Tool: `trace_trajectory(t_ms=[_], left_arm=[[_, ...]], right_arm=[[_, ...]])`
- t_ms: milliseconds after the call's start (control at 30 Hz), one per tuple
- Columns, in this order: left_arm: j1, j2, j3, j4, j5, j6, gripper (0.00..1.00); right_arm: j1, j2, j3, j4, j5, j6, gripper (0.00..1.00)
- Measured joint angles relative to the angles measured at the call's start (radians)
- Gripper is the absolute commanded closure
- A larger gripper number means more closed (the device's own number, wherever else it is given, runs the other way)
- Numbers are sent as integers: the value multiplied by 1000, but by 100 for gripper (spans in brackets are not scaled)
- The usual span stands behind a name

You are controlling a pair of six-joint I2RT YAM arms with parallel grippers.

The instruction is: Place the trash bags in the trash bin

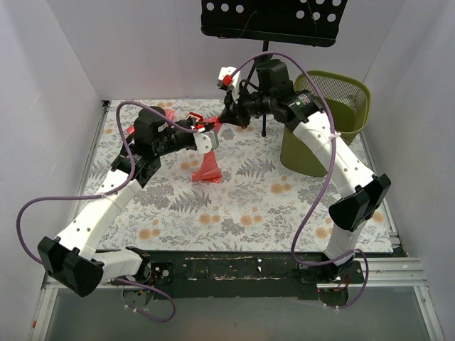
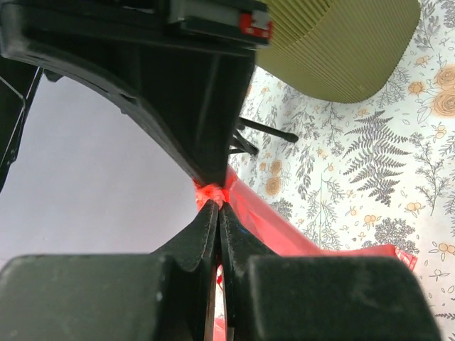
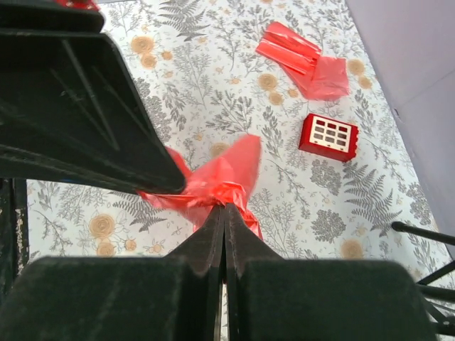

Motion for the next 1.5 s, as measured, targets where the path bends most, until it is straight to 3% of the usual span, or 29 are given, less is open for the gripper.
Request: trace_trajectory(t_ms=[300,633,967,1300,1500], left_arm=[[-12,50,-45,24,-61,74,100],[-21,33,-44,89,-59,19,100],[-24,52,-44,80,-58,42,100],[-53,71,-10,28,-64,86,100],[-53,113,33,35,-106,126,100]], right_arm=[[16,-25,-55,18,-151,8,99],[-34,-16,-116,17,-16,-11,99],[-39,-13,-92,50,-148,77,99],[-93,23,-83,67,-110,87,99],[-43,28,-109,56,-145,89,99]])
